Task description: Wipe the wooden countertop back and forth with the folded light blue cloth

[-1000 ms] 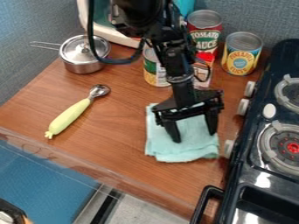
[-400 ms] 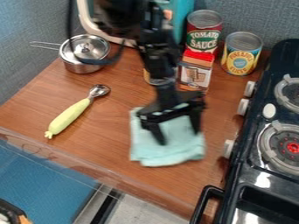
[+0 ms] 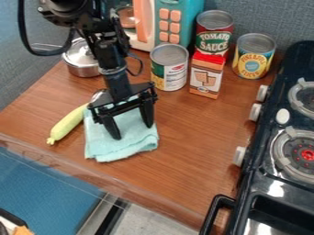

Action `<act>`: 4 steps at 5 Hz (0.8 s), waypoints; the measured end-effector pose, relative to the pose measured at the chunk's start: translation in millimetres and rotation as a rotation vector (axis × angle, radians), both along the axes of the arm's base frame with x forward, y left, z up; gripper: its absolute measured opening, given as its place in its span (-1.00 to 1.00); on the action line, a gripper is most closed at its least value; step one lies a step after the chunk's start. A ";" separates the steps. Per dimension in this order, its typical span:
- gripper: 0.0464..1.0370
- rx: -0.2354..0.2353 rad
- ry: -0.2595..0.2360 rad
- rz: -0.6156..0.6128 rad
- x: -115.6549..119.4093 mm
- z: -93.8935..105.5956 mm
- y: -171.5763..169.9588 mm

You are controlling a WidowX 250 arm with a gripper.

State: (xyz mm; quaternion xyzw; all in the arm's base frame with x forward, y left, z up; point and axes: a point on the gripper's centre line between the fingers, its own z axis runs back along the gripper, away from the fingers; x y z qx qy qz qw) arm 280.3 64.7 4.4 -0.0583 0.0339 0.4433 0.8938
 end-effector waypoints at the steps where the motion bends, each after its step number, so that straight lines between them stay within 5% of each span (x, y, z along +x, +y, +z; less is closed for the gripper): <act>1: 0.92 -0.039 -0.011 0.014 2.8 -0.3 -5.5; 3: 0.93 -0.127 -0.034 -0.157 12.6 0.7 -70.3; 4: 0.93 -0.175 -0.026 -0.294 7.9 0.4 -130.4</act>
